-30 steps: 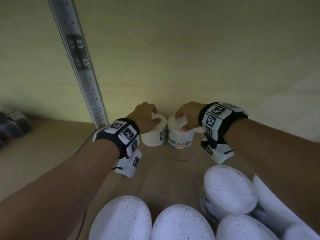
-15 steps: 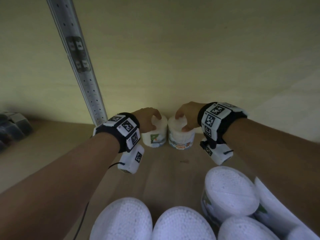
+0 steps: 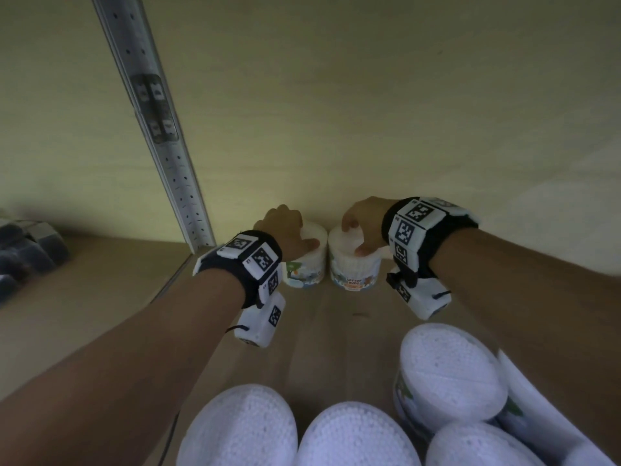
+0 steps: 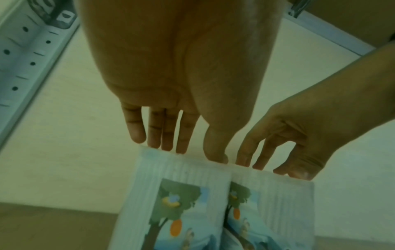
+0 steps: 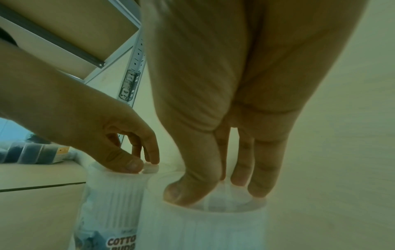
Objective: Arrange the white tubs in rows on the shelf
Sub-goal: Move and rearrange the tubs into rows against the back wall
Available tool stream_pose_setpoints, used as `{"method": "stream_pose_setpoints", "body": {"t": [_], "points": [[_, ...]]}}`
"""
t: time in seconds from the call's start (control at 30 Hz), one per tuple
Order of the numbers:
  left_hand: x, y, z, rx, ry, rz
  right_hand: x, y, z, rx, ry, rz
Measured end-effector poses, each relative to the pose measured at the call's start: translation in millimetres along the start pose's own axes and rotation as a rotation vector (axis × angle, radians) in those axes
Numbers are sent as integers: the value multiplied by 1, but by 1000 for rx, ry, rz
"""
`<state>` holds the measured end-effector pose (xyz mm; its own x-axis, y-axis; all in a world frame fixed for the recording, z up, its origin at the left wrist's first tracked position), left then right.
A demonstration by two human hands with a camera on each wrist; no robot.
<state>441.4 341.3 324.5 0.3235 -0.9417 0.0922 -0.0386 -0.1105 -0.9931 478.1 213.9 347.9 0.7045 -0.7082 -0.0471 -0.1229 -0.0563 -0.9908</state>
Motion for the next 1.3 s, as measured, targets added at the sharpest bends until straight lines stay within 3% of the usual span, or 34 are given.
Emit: {"method": "stream_pose_setpoints", "body": {"t": [0.33, 0.53, 0.63, 0.9, 1.0, 1.3], "points": [[17, -8, -6, -183, 110, -133, 3, 2, 3, -36, 17, 3], [1, -6, -2, -43, 51, -131, 4, 17, 18, -201, 43, -13], [2, -2, -2, -33, 50, -93, 8, 13, 22, -122, 63, 50], [2, -1, -1, -74, 134, -169, 3, 16, 14, -117, 57, 66], [1, -1, 0, -65, 147, -203, 1, 3, 9, -26, 27, 29], [11, -7, -2, -54, 216, -93, -9, -6, 6, -58, 13, -42]]}}
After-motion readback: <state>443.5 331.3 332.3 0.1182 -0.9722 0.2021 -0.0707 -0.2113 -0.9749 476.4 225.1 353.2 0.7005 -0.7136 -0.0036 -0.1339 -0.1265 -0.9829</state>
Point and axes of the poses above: each hand's wrist, its own z-axis towards the middle knuckle, its own y-axis out of the palm, x = y × z, the point moved 9 cm from there along z, towards the middle knuckle, and after that the axes turned 10 degrees about -y, right-handed, at the moved point
